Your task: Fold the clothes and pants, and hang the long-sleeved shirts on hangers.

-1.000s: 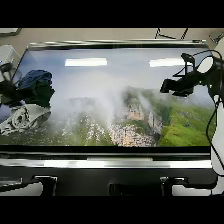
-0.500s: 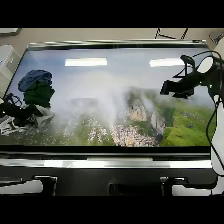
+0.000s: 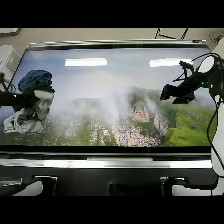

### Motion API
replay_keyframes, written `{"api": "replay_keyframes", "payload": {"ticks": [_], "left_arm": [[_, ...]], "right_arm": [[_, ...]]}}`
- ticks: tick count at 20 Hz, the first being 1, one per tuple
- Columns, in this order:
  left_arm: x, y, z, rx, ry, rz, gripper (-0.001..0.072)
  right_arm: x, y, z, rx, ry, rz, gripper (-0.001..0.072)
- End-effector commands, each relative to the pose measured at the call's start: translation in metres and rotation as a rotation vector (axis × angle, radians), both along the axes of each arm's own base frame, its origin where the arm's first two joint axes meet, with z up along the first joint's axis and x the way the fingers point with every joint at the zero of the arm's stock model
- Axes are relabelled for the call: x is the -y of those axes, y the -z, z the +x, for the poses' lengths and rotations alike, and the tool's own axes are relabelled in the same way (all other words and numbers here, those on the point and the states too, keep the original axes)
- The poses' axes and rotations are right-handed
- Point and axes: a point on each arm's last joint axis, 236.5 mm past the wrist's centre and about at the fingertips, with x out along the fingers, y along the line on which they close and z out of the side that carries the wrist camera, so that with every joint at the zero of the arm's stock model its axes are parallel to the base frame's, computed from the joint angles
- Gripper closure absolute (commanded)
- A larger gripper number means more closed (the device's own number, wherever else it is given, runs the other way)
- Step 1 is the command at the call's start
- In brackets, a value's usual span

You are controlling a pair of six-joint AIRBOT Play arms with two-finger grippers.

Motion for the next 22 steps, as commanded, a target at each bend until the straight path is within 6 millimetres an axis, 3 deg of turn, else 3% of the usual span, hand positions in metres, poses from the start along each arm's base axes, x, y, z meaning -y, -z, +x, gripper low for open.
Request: {"api": "replay_keyframes", "payload": {"ticks": [1, 2, 4, 6, 7, 9, 11, 12, 13, 14, 16, 17, 19, 21, 22], "left_arm": [[0.107, -0.140, -0.021, 0.420, 0.188, -0.038, 0.0683], [0.147, -0.162, -0.040, 0.482, 0.258, -0.074, 0.0683], [0.222, -0.176, -0.078, 0.527, 0.406, -0.162, 0.0682], [0.292, -0.149, -0.112, 0.492, 0.565, -0.206, 0.0683], [0.323, -0.122, -0.125, 0.441, 0.612, -0.228, 0.0683], [0.375, -0.041, -0.154, 0.254, 0.660, -0.247, 0.0682], [0.412, 0.056, -0.186, 0.015, 0.665, -0.214, 0.0681], [0.426, 0.090, -0.199, -0.078, 0.666, -0.206, 0.0648], [0.438, 0.110, -0.211, -0.155, 0.671, -0.219, 0.0351], [0.446, 0.119, -0.217, -0.215, 0.689, -0.235, 0.0001], [0.435, 0.104, -0.200, -0.207, 0.793, -0.204, -0.0013], [0.413, 0.089, -0.179, -0.185, 0.831, -0.173, -0.0013], [0.346, 0.065, -0.126, -0.156, 0.796, -0.085, -0.0013], [0.253, 0.054, -0.075, -0.158, 0.638, 0.000, -0.0013], [0.211, 0.057, -0.063, -0.193, 0.560, 0.013, -0.0013]], "right_arm": [[-0.014, -0.019, -0.007, 0.023, -0.010, 0.055, 0.0040], [-0.016, -0.027, -0.008, 0.042, -0.012, 0.060, 0.0040], [-0.015, -0.043, -0.012, 0.082, -0.013, 0.055, 0.0040], [-0.014, -0.059, -0.017, 0.123, -0.013, 0.041, 0.0040], [-0.012, -0.066, -0.020, 0.140, -0.013, 0.033, 0.0039], [-0.004, -0.075, -0.027, 0.158, -0.009, -0.006, 0.0039], [0.010, -0.078, -0.034, 0.154, 0.001, -0.069, 0.0039], [0.015, -0.077, -0.036, 0.143, 0.004, -0.091, 0.0039], [0.018, -0.075, -0.038, 0.133, 0.006, -0.102, 0.0039], [0.017, -0.076, -0.038, 0.133, 0.006, -0.101, 0.0039], [0.009, -0.074, -0.039, 0.124, 0.012, -0.064, 0.0036], [-0.001, -0.068, -0.045, 0.093, -0.002, -0.021, 0.0027], [-0.026, -0.041, -0.067, -0.020, -0.044, 0.089, 0.0001], [-0.037, 0.003, -0.093, -0.152, -0.064, 0.141, -0.0001], [-0.037, 0.030, -0.107, -0.212, -0.057, 0.143, -0.0001]]}}
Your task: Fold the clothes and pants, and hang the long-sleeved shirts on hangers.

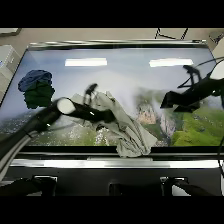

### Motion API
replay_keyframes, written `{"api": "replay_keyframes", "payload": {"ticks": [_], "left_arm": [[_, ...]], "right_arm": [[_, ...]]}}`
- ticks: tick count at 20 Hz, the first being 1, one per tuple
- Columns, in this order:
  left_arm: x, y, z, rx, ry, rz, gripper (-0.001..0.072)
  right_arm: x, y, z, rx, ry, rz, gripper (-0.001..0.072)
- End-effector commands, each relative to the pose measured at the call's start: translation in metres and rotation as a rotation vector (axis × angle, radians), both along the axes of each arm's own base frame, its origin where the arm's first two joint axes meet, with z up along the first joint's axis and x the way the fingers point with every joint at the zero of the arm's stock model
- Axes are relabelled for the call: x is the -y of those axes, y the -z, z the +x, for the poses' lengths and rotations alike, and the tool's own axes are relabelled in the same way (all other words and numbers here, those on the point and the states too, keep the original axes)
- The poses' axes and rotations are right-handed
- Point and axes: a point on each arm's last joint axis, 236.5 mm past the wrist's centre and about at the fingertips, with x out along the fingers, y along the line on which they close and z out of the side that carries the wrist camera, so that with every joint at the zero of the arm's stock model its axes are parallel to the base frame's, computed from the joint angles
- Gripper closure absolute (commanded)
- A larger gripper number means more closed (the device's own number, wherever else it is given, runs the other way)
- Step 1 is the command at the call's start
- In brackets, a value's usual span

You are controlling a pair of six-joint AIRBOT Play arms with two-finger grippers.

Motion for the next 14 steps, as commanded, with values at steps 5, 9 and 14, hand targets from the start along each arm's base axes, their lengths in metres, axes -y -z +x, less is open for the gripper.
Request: {"api": "replay_keyframes", "payload": {"ticks": [5, 9, 14], "left_arm": [[-0.225, 0.060, 0.018, -0.280, -0.376, 0.096, -0.0013], [-0.203, 0.101, 0.018, -0.292, -0.490, -0.059, -0.0013], [-0.168, 0.130, 0.036, -0.274, -0.517, -0.105, -0.0012]], "right_arm": [[-0.019, 0.133, -0.087, -0.308, 0.046, 0.075, -0.0001], [-0.018, 0.147, -0.091, -0.307, 0.068, 0.066, 0.0000], [-0.018, 0.153, -0.089, -0.292, 0.086, 0.064, -0.0005]]}}
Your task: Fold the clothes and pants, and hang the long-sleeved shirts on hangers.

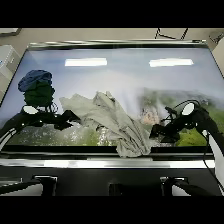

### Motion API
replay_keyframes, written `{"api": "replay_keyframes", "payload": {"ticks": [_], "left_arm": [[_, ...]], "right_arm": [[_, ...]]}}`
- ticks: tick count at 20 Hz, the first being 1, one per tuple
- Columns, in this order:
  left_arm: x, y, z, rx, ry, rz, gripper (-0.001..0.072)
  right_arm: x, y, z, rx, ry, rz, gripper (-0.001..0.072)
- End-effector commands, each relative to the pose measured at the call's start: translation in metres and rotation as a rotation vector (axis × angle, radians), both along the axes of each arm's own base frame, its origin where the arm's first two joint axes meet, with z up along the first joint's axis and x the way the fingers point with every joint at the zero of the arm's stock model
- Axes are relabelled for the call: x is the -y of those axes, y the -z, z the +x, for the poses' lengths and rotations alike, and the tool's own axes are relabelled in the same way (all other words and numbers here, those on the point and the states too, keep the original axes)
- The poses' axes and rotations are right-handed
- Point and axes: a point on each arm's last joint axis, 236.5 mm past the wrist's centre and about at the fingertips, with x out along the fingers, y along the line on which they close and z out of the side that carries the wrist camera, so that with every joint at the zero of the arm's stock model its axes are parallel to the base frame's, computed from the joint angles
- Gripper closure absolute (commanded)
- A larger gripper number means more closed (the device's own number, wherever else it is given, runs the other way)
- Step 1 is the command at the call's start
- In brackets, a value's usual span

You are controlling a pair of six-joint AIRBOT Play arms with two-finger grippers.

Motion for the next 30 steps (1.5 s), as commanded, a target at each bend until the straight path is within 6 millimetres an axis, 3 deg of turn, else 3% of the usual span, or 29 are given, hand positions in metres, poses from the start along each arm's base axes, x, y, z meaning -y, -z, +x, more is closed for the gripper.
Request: {"api": "replay_keyframes", "payload": {"ticks": [1, 2, 3, 4, 5, 8, 9, 10, 11, 13, 14, 15, 17, 18, 19, 20, 21, 22, 23, 24, 26, 28, 30], "left_arm": [[0.017, 0.017, 0.019, 0.041, -0.082, -0.026, -0.0010], [0.021, 0.020, 0.023, 0.052, -0.092, -0.018, 0.0062], [0.025, 0.021, 0.024, 0.062, -0.092, -0.011, 0.0300], [0.028, 0.020, 0.025, 0.069, -0.089, -0.008, 0.0598], [0.031, 0.018, 0.026, 0.076, -0.078, -0.009, 0.0680], [0.034, 0.002, 0.027, 0.127, -0.040, -0.013, 0.0681], [0.034, -0.008, 0.029, 0.158, -0.030, -0.013, 0.0682], [0.035, -0.019, 0.031, 0.193, -0.021, -0.012, 0.0681], [0.035, -0.035, 0.034, 0.246, -0.006, -0.009, 0.0682], [0.034, -0.085, 0.043, 0.414, 0.043, 0.007, 0.0683], [0.032, -0.125, 0.050, 0.530, 0.056, 0.018, 0.0683], [0.026, -0.171, 0.058, 0.651, 0.048, 0.028, 0.0683], [0.006, -0.291, 0.061, 0.930, 0.002, 0.050, 0.0683], [-0.007, -0.362, 0.051, 1.090, -0.036, 0.068, 0.0683], [-0.019, -0.433, 0.032, 1.257, -0.082, 0.091, 0.0682], [-0.030, -0.495, 0.006, 1.407, -0.132, 0.115, 0.0682], [-0.041, -0.552, -0.028, 1.554, -0.191, 0.141, 0.0682], [-0.049, -0.590, -0.058, 1.661, -0.239, 0.156, 0.0682], [-0.052, -0.617, -0.089, 1.744, -0.271, 0.164, 0.0682], [-0.051, -0.631, -0.111, 1.791, -0.284, 0.158, 0.0682], [-0.042, -0.637, -0.139, 1.804, -0.274, 0.105, 0.0682], [-0.034, -0.632, -0.147, 1.797, -0.232, 0.105, 0.0682], [-0.032, -0.623, -0.140, 1.772, -0.202, 0.133, 0.0682]], "right_arm": [[-0.001, 0.010, -0.004, -0.003, 0.024, -0.002, -0.0005], [-0.003, 0.015, -0.010, -0.017, 0.031, 0.004, -0.0005], [-0.006, 0.020, -0.014, -0.028, 0.041, 0.013, -0.0005], [-0.009, 0.023, -0.017, -0.032, 0.055, 0.025, -0.0005], [-0.014, 0.026, -0.016, -0.025, 0.076, 0.041, -0.0005], [-0.030, 0.032, -0.006, 0.003, 0.165, 0.104, 0.0027], [-0.036, 0.033, -0.003, 0.001, 0.190, 0.126, 0.0156], [-0.039, 0.033, -0.001, 0.000, 0.206, 0.143, 0.0448], [-0.042, 0.030, 0.002, 0.004, 0.215, 0.158, 0.0669], [-0.041, 0.015, 0.014, 0.060, 0.147, 0.167, 0.0674], [-0.035, -0.003, 0.029, 0.121, 0.096, 0.153, 0.0674], [-0.022, -0.030, 0.052, 0.215, 0.057, 0.110, 0.0674], [0.014, -0.116, 0.110, 0.490, 0.050, -0.027, 0.0673], [0.035, -0.175, 0.135, 0.659, 0.085, -0.104, 0.0673], [0.058, -0.248, 0.154, 0.861, 0.136, -0.182, 0.0673], [0.077, -0.324, 0.159, 1.067, 0.193, -0.252, 0.0672], [0.089, -0.389, 0.151, 1.241, 0.242, -0.302, 0.0672], [0.097, -0.443, 0.135, 1.385, 0.277, -0.342, 0.0672], [0.097, -0.487, 0.113, 1.509, 0.294, -0.365, 0.0672], [0.095, -0.514, 0.093, 1.590, 0.306, -0.374, 0.0672], [0.090, -0.545, 0.061, 1.693, 0.320, -0.375, 0.0672], [0.086, -0.551, 0.043, 1.711, 0.317, -0.375, 0.0672], [0.084, -0.526, 0.038, 1.604, 0.291, -0.378, 0.0672]]}}
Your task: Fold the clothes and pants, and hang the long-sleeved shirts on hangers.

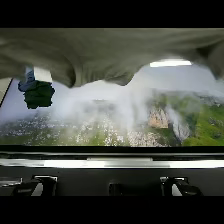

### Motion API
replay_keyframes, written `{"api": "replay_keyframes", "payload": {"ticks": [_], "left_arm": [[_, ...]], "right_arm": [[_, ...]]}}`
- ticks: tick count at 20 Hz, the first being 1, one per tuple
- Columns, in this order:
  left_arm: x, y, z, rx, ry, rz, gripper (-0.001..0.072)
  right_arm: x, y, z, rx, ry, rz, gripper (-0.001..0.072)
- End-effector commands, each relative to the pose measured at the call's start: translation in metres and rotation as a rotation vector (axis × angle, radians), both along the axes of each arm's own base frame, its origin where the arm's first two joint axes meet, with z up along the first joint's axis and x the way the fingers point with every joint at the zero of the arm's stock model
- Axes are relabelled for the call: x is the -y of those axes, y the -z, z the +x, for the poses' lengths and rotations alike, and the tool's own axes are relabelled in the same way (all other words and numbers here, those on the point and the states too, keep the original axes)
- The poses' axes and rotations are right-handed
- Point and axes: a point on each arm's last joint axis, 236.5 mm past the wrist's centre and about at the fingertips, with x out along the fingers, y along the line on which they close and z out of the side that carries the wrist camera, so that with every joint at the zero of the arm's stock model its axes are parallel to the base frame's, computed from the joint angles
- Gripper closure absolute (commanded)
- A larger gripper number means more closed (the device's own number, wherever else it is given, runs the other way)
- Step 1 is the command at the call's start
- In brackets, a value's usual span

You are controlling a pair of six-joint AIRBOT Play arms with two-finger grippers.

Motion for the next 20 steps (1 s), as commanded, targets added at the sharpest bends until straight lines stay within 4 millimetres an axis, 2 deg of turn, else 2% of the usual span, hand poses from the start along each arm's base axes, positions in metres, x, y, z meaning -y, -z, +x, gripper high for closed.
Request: {"api": "replay_keyframes", "payload": {"ticks": [1, 2, 4, 5, 7, 9, 10, 11, 12, 13, 14, 15, 16, 17, 18, 20], "left_arm": [[0.006, 0.011, -0.005, -0.031, -0.008, 0.073, 0.0682], [0.008, 0.033, 0.009, -0.097, -0.006, 0.117, 0.0682], [0.015, 0.100, 0.044, -0.314, 0.057, 0.128, 0.0682], [0.019, 0.144, 0.062, -0.451, 0.099, 0.111, 0.0682], [0.023, 0.241, 0.088, -0.733, 0.162, 0.040, 0.0682], [0.025, 0.333, 0.096, -0.981, 0.190, -0.052, 0.0682], [0.030, 0.379, 0.093, -1.102, 0.206, -0.091, 0.0681], [0.037, 0.418, 0.085, -1.213, 0.225, -0.124, 0.0681], [0.044, 0.448, 0.075, -1.289, 0.245, -0.128, 0.0681], [0.052, 0.472, 0.064, -1.353, 0.264, -0.124, 0.0681], [0.057, 0.486, 0.056, -1.392, 0.279, -0.119, 0.0681], [0.060, 0.493, 0.051, -1.412, 0.288, -0.113, 0.0681], [0.061, 0.494, 0.050, -1.413, 0.289, -0.111, 0.0681], [0.059, 0.493, 0.052, -1.407, 0.286, -0.112, 0.0681], [0.057, 0.490, 0.055, -1.395, 0.280, -0.109, 0.0681], [0.048, 0.486, 0.061, -1.380, 0.254, -0.127, 0.0681]], "right_arm": [[-0.002, 0.022, -0.024, -0.121, 0.005, -0.006, 0.0672], [-0.002, 0.058, -0.022, -0.265, -0.005, 0.006, 0.0672], [0.000, 0.129, -0.009, -0.534, -0.019, 0.034, 0.0672], [0.001, 0.159, 0.003, -0.624, -0.025, 0.050, 0.0672], [0.007, 0.220, 0.041, -0.736, -0.026, 0.086, 0.0672], [0.008, 0.282, 0.088, -0.781, -0.015, 0.169, 0.0671], [0.003, 0.312, 0.110, -0.801, -0.016, 0.249, 0.0671], [-0.007, 0.339, 0.126, -0.835, -0.026, 0.335, 0.0671], [-0.020, 0.364, 0.138, -0.884, -0.043, 0.440, 0.0672], [-0.036, 0.384, 0.145, -0.931, -0.069, 0.536, 0.0672], [-0.052, 0.402, 0.148, -0.984, -0.104, 0.626, 0.0671], [-0.064, 0.413, 0.146, -1.033, -0.137, 0.678, 0.0638], [-0.073, 0.423, 0.139, -1.087, -0.187, 0.678, 0.0393], [-0.075, 0.430, 0.126, -1.141, -0.239, 0.627, 0.0068], [-0.069, 0.437, 0.106, -1.217, -0.280, 0.543, 0.0008], [-0.043, 0.457, 0.048, -1.465, -0.249, 0.378, 0.0040]]}}
